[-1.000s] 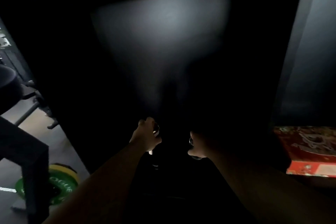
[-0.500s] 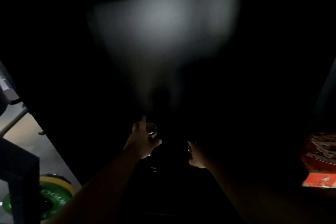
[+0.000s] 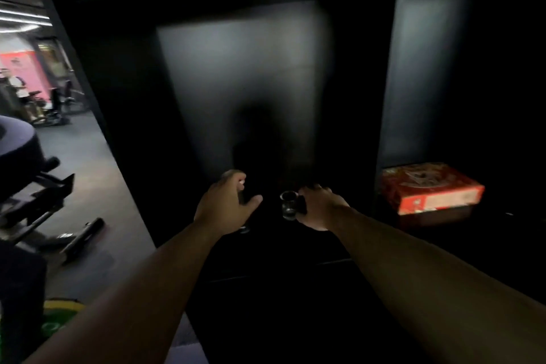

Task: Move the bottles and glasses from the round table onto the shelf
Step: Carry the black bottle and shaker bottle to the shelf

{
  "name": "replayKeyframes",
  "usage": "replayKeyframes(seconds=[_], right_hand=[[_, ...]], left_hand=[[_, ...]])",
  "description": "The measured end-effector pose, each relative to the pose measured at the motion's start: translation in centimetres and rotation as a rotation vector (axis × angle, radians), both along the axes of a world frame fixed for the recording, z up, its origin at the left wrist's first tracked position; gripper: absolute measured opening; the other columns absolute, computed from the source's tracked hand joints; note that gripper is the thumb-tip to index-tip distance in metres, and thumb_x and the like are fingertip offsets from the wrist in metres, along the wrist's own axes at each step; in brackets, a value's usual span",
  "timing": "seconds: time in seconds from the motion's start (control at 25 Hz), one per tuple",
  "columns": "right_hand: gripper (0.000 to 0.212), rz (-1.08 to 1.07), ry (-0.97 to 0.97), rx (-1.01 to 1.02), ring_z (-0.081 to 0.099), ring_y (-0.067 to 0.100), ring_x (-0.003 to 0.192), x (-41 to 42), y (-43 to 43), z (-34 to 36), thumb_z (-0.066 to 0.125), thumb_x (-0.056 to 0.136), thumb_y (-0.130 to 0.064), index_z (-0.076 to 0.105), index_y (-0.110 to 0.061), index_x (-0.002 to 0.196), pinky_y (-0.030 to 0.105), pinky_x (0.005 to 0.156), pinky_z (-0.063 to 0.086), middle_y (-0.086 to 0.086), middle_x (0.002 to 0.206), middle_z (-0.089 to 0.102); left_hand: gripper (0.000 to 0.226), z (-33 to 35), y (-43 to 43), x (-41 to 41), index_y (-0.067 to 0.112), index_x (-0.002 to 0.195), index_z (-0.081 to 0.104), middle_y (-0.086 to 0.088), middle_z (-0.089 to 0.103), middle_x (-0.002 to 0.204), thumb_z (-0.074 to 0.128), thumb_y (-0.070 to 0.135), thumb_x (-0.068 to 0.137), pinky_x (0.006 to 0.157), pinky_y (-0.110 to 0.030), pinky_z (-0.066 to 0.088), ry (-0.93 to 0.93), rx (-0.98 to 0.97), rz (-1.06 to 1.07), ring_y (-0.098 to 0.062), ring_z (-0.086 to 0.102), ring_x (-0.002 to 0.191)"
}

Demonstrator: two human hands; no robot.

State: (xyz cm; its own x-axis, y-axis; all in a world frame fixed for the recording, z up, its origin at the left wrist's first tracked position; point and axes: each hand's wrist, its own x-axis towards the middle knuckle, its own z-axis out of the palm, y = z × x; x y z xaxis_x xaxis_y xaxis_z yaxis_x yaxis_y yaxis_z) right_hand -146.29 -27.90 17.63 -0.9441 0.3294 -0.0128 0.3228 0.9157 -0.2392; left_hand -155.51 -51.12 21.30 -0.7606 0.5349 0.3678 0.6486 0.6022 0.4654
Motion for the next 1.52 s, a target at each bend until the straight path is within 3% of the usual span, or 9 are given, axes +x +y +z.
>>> replayKeyframes(seconds=[0.24, 0.48, 0.6, 0.68, 0.84, 0.96, 1.08, 1.28, 1.52], right_hand=[[0.047, -0.203, 0.253, -0.023, 0.064, 0.034, 0.111, 17.8, 1.2, 9.0, 0.055, 0.090, -0.057, 0.070, -0.017, 0.110, 0.038, 0.090, 0.053, 0.013, 0.118, 0.071], [0.041, -0.624, 0.343, 0.067, 0.067, 0.032, 0.104, 47.1, 9.4, 12.1, 0.057, 0.091, -0.058, 0.072, -0.021, 0.101, 0.032, 0.075, 0.047, 0.011, 0.110, 0.074], [0.037, -0.767, 0.413, 0.149, 0.066, 0.036, 0.110, 64.1, 12.4, 11.5, 0.061, 0.094, -0.050, 0.073, -0.018, 0.108, 0.033, 0.082, 0.045, 0.016, 0.117, 0.072], [0.039, -0.917, 0.346, 0.187, 0.066, 0.034, 0.108, 74.7, 13.6, 11.5, 0.057, 0.092, -0.057, 0.071, -0.022, 0.099, 0.031, 0.079, 0.046, 0.012, 0.112, 0.073], [0.045, -1.190, 0.257, 0.211, 0.066, 0.028, 0.094, 95.1, 14.1, 11.9, 0.054, 0.088, -0.064, 0.069, -0.025, 0.104, 0.035, 0.081, 0.053, -0.001, 0.096, 0.068], [0.044, -1.298, 0.211, 0.211, 0.068, 0.028, 0.085, 107.6, 13.4, 12.3, 0.054, 0.088, -0.061, 0.070, -0.022, 0.098, 0.038, 0.079, 0.058, 0.004, 0.092, 0.074], [0.055, -1.394, 0.192, 0.187, 0.071, 0.023, 0.072, 117.1, 12.5, 12.0, 0.047, 0.081, -0.069, 0.071, -0.019, 0.082, 0.035, 0.065, 0.058, 0.000, 0.076, 0.075], [0.042, -1.535, 0.229, 0.221, 0.060, 0.012, 0.065, 129.0, 13.3, 8.3, 0.054, 0.093, -0.061, 0.069, -0.023, 0.100, 0.028, 0.059, 0.049, -0.003, 0.086, 0.071], [0.046, -1.630, 0.140, 0.178, 0.068, 0.027, 0.091, 137.1, 20.9, 3.7, 0.056, 0.094, -0.059, 0.064, -0.016, 0.110, 0.043, 0.080, 0.058, 0.008, 0.103, 0.073]], left_hand=[[0.035, 6.0, 6.3, 11.3, 0.029, 0.105, 0.071, 0.016, 0.071, 0.088, 0.067, 0.059, 0.088, 0.074, -0.027, 0.048, -0.114, 0.120, -0.183, -0.010, 0.069, 0.089], [0.035, 8.6, 16.6, 27.0, 0.031, 0.083, 0.069, 0.016, 0.071, 0.082, 0.065, 0.065, 0.086, 0.078, -0.032, 0.048, -0.094, 0.166, -0.416, -0.019, 0.071, 0.090], [0.050, 9.5, 23.3, 38.1, 0.028, 0.083, 0.067, 0.009, 0.072, 0.084, 0.058, 0.077, 0.076, 0.080, -0.036, 0.051, -0.094, 0.200, -0.550, -0.026, 0.071, 0.092], [0.066, 9.7, 28.2, 46.9, 0.024, 0.087, 0.068, -0.001, 0.076, 0.089, 0.051, 0.085, 0.068, 0.083, -0.041, 0.054, -0.118, 0.229, -0.662, -0.030, 0.071, 0.090], [0.069, 8.7, 37.2, 66.8, 0.028, 0.093, 0.069, 0.011, 0.069, 0.080, 0.048, 0.086, 0.064, 0.080, -0.036, 0.051, -0.167, 0.221, -0.864, -0.025, 0.069, 0.089], [0.067, 7.3, 42.2, 80.9, 0.022, 0.088, 0.070, 0.010, 0.069, 0.076, 0.053, 0.083, 0.067, 0.071, -0.030, 0.046, -0.219, 0.188, -1.023, -0.021, 0.065, 0.081], [0.044, 6.2, 45.6, 92.6, 0.025, 0.081, 0.066, 0.014, 0.065, 0.073, 0.066, 0.069, 0.081, 0.068, -0.027, 0.043, -0.258, 0.121, -1.134, -0.017, 0.064, 0.078], [0.051, 4.1, 50.3, 107.6, 0.030, 0.082, 0.066, 0.015, 0.067, 0.076, 0.058, 0.080, 0.071, 0.074, -0.029, 0.047, -0.271, 0.013, -1.294, -0.008, 0.066, 0.080], [0.053, 0.7, 57.7, 118.0, 0.034, 0.087, 0.064, 0.016, 0.069, 0.090, 0.054, 0.083, 0.071, 0.084, -0.034, 0.054, -0.253, -0.091, -1.377, -0.011, 0.068, 0.088]])
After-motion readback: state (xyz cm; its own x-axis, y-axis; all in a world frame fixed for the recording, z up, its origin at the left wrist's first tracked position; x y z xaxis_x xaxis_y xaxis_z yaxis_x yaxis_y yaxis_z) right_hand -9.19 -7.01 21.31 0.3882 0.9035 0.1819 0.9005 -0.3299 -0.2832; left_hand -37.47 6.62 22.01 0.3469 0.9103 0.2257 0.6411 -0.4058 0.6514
